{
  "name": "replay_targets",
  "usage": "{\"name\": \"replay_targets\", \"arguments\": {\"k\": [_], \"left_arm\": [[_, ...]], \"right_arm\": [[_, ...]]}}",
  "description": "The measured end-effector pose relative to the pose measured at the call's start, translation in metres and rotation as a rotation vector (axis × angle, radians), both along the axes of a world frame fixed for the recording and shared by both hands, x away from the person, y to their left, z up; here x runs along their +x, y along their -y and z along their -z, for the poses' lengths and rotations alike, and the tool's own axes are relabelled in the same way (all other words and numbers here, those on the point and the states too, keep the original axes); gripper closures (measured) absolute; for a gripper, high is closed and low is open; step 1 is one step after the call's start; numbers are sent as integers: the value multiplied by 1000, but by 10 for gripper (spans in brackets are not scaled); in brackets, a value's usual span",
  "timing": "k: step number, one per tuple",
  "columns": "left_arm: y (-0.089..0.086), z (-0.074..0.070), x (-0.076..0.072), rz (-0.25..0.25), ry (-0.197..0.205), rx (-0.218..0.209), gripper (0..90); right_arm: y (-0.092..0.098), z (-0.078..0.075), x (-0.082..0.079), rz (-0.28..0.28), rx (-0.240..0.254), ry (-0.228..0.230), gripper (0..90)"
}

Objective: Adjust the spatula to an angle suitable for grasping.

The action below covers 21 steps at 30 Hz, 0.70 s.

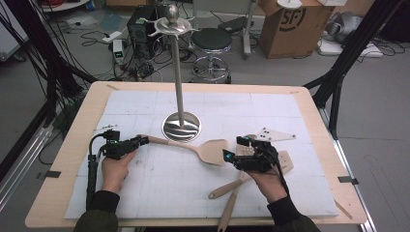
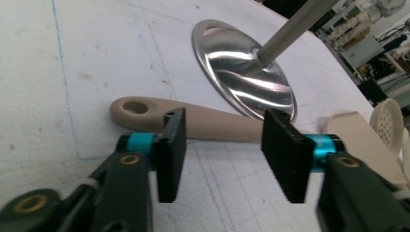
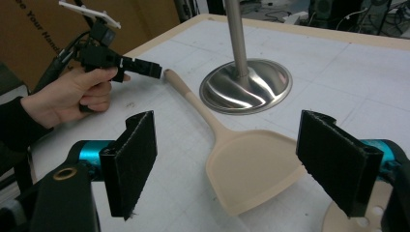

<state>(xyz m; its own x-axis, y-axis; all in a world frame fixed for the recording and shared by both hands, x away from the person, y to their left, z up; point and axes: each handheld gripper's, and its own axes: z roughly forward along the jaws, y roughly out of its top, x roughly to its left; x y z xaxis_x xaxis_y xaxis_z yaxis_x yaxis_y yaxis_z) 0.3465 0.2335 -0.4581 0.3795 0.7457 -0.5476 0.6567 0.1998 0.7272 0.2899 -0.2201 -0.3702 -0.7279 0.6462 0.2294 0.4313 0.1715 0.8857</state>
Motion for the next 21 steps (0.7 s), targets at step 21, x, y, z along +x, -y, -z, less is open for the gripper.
{"name": "replay_targets", "arguments": {"k": [21], "left_arm": [[19, -34, -56, 217, 193, 15, 319]], "right_arm": [[-13, -4, 13, -57, 18, -41, 218]]}}
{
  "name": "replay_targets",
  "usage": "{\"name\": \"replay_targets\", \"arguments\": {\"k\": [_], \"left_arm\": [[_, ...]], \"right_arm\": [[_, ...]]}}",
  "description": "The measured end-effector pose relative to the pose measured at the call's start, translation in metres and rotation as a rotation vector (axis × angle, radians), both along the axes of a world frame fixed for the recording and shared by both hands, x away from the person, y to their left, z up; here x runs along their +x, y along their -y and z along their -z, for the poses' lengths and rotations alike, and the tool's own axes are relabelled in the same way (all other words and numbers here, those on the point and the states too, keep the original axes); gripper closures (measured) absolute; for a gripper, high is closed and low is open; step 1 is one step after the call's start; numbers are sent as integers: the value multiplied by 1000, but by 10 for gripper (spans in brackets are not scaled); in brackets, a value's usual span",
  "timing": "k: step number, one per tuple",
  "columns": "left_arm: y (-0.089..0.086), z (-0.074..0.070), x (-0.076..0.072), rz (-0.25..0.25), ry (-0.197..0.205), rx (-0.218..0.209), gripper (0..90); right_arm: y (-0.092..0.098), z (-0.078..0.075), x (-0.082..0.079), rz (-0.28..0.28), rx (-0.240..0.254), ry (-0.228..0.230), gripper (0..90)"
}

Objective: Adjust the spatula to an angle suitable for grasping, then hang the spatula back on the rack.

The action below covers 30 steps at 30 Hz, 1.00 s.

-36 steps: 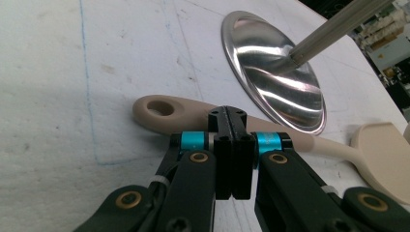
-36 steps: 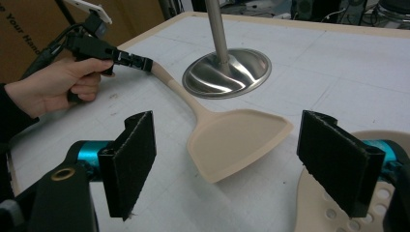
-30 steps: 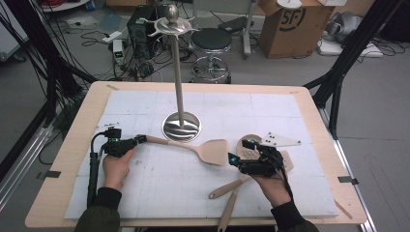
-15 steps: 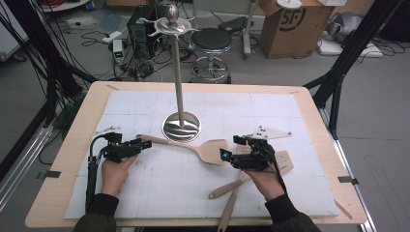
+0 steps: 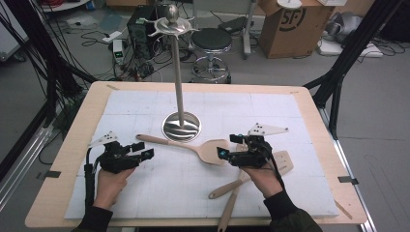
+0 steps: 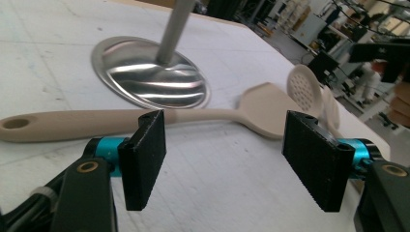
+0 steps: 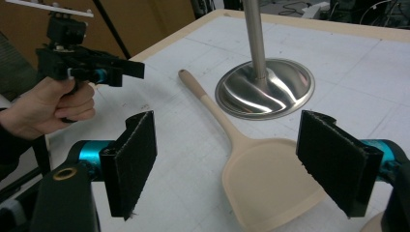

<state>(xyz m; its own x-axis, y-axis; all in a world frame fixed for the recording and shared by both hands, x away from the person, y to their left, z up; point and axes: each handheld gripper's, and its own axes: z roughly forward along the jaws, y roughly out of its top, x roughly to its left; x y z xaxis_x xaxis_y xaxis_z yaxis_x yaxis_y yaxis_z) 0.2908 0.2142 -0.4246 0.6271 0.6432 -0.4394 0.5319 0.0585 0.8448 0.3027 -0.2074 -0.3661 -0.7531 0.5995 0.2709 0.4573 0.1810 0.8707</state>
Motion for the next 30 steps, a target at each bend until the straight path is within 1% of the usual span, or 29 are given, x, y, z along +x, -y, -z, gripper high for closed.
{"name": "replay_targets", "arguments": {"k": [1, 2, 3, 5, 6, 7, 10, 11, 15, 18, 21, 22, 23, 26, 30], "left_arm": [[1, -1, -3, 3, 7, 17, 304], [2, -1, -6, 11, 19, 23, 289], [2, -1, -9, 16, 23, 15, 289], [3, 0, -13, 29, 21, 24, 289], [3, 0, -16, 32, 20, 29, 288], [3, 0, -19, 42, 21, 32, 288], [3, 0, -29, 53, 25, 35, 287], [2, 0, -32, 58, 33, 37, 285], [1, -1, -40, 60, 42, 31, 279], [1, 0, -43, 66, 37, 32, 279], [1, 0, -44, 67, 38, 23, 279], [1, 0, -44, 70, 41, 23, 279], [2, 0, -44, 68, 42, 24, 279], [3, 1, -42, 69, 40, 24, 274], [4, 2, -40, 72, 40, 18, 272]], "right_arm": [[-1, -1, 0, -4, 0, -2, 218], [-3, -4, 0, -8, 6, -6, 218], [-3, -4, 0, -8, 6, -6, 218], [-6, -9, 1, -19, 14, 5, 218], [-8, -12, 1, -21, 15, -3, 217], [-10, -15, 1, -26, 14, 3, 218], [-21, -20, 3, -51, 6, -4, 218], [-25, -21, 5, -62, 2, -11, 218], [-46, -21, 16, -108, -37, -36, 218], [-62, -24, 26, -149, -45, -68, 221], [-79, -28, 37, -185, -74, -81, 232], [-84, -28, 41, -193, -75, -85, 238], [-89, -27, 46, -200, -67, -111, 238], [-99, -25, 58, -210, -66, -148, 242], [-107, -24, 67, -217, -64, -159, 253]]}}
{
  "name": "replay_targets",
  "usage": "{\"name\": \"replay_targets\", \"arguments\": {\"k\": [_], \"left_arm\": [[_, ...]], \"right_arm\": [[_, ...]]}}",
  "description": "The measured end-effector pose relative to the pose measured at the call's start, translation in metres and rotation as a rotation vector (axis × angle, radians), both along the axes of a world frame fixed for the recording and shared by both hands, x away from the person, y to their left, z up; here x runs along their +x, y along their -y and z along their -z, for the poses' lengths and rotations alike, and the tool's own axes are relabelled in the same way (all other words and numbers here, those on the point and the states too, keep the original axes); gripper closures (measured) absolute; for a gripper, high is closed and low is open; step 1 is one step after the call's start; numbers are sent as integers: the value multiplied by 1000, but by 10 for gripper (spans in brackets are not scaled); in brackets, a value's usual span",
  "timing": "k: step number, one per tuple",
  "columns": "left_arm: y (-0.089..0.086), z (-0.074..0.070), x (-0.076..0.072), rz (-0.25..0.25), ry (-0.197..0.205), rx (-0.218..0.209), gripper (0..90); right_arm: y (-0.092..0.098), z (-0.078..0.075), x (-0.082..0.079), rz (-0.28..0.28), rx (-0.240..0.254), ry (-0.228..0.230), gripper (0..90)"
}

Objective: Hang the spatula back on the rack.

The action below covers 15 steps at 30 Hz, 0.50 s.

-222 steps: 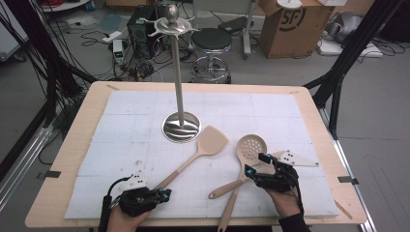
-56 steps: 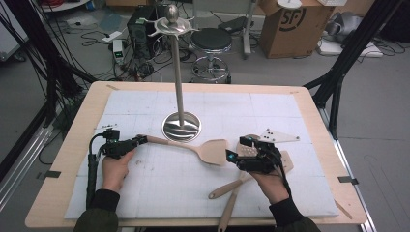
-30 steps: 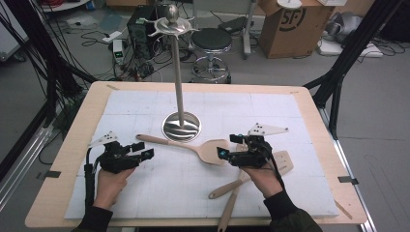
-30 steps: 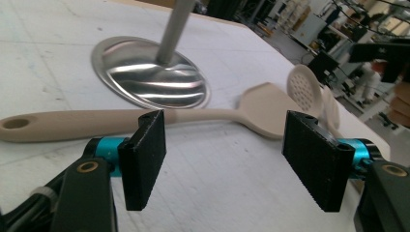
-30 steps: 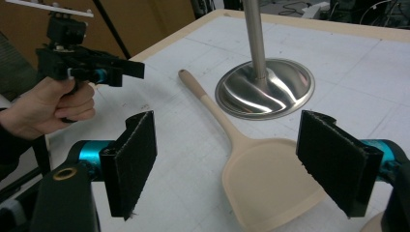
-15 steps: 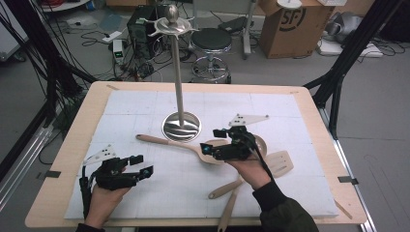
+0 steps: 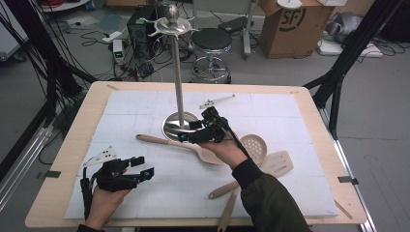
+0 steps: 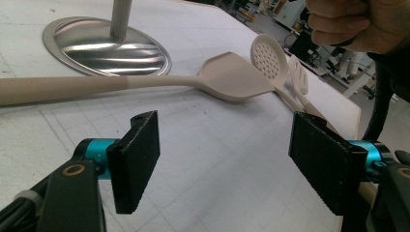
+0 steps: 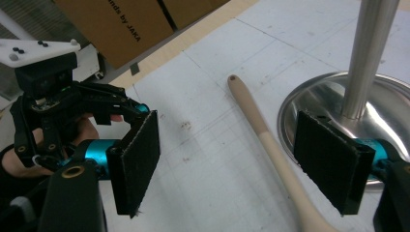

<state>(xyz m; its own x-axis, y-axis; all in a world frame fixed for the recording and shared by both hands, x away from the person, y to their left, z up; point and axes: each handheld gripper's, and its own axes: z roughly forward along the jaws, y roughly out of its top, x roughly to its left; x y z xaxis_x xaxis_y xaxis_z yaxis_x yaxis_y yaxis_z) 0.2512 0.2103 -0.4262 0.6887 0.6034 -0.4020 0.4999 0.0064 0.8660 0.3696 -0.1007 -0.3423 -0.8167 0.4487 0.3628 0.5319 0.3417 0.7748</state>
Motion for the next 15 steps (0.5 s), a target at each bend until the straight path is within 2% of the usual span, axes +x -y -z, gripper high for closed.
{"name": "replay_targets", "arguments": {"k": [5, 7, 12, 15], "left_arm": [[0, 2, -4, 1, -5, 7, 272], [-1, 3, -7, 3, -4, 9, 272], [-5, 1, -13, -2, 5, 8, 272], [-7, 3, -15, -4, -3, 9, 272]], "right_arm": [[-6, 2, 9, -3, -6, -19, 269], [-9, 4, 13, 0, -5, -30, 310], [-24, 9, 22, -15, -39, -46, 312], [-36, 14, 27, -33, -73, -47, 312]]}}
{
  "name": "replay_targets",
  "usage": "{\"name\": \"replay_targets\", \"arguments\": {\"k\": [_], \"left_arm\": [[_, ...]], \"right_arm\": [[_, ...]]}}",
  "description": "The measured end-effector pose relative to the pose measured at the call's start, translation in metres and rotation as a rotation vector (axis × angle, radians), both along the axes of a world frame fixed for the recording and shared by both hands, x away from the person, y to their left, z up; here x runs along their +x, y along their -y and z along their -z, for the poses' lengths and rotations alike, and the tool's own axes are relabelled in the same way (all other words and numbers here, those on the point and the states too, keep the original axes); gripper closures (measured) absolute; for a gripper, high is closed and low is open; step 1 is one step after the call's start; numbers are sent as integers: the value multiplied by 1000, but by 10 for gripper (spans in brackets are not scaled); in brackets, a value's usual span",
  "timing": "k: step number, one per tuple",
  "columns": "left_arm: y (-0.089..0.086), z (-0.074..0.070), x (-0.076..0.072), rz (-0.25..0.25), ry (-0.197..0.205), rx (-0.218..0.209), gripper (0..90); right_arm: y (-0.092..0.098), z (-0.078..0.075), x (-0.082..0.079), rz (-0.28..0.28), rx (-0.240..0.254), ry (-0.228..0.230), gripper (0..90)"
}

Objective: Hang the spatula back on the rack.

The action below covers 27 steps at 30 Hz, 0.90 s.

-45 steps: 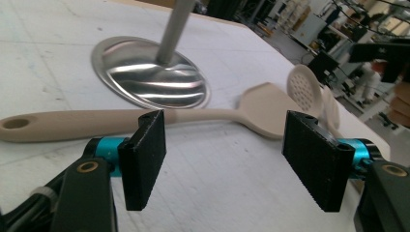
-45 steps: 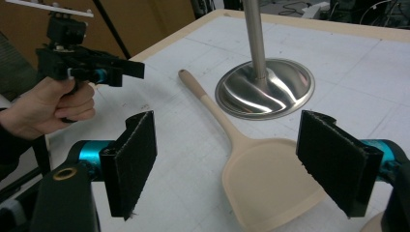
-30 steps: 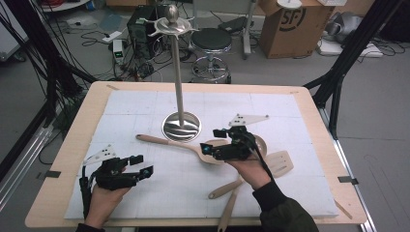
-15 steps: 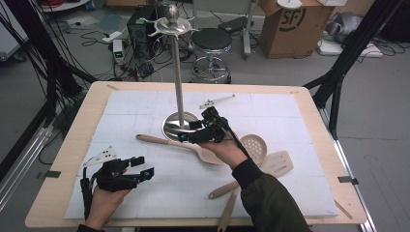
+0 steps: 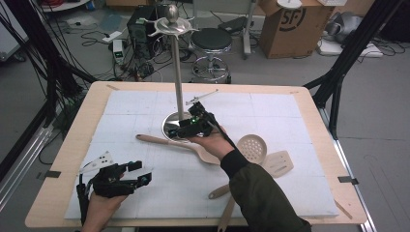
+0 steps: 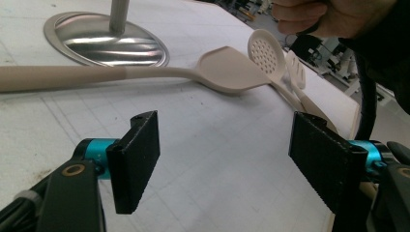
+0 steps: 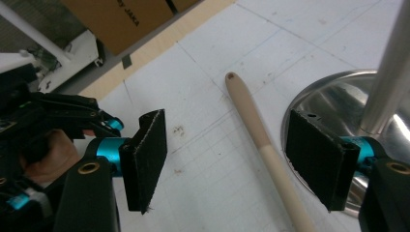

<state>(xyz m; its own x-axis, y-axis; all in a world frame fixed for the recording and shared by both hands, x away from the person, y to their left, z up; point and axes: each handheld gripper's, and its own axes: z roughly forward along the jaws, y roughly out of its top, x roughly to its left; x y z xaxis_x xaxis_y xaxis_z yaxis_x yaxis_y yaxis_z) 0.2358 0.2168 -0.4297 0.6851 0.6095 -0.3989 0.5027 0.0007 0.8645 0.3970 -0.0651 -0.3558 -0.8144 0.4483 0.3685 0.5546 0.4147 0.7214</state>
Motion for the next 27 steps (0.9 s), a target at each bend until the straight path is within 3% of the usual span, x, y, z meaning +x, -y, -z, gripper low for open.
{"name": "replay_targets", "arguments": {"k": [12, 19, 23, 27], "left_arm": [[5, 3, 0, 27, -4, 2, 272], [3, 3, 0, 23, -12, -15, 272], [4, 3, 1, 27, -13, -19, 272], [5, 3, 1, 33, -15, -13, 272]], "right_arm": [[-33, 18, 13, -58, -116, -29, 366], [-47, 27, 23, -79, -185, -50, 377], [-54, 32, 26, -80, -198, -65, 383], [-58, 39, 29, -100, -250, -70, 388]]}}
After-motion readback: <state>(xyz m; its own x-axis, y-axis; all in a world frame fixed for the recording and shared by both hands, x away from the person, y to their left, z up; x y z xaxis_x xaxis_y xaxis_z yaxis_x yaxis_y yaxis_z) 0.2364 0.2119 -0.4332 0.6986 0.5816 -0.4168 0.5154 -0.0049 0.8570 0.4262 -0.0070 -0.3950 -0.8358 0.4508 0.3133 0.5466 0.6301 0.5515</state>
